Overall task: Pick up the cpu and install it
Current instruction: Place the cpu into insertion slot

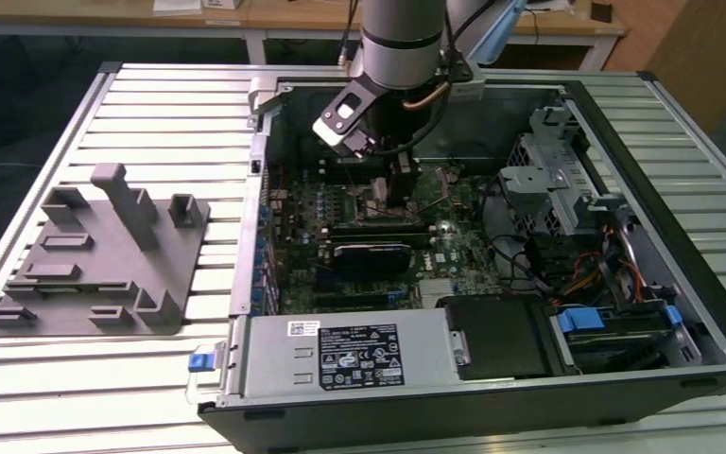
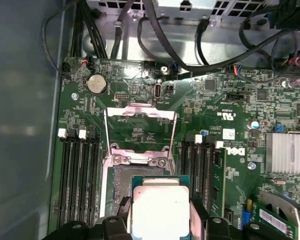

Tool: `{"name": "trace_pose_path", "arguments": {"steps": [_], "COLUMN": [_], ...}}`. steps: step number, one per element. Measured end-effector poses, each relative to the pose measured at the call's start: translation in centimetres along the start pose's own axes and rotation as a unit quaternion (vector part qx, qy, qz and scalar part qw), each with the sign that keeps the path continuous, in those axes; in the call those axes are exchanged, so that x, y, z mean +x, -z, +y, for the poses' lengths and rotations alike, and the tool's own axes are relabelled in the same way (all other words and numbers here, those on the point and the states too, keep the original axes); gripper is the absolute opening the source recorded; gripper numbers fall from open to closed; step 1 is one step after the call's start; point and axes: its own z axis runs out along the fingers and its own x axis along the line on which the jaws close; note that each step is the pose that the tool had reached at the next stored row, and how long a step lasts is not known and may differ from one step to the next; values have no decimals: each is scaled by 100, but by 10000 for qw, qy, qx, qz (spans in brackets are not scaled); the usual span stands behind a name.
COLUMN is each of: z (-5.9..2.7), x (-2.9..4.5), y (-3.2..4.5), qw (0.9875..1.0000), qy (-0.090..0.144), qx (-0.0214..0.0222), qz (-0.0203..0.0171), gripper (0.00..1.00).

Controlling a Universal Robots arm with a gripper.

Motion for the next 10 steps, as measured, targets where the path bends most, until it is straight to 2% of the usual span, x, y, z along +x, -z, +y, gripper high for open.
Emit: {"name": "trace_pose_path", "arguments": {"steps": [10], "z": [1], "x": [115], "y": [-84], "qw": [10000], "qy": [42], "qx": [1], "qz": [-39], "gripper": [54]}}
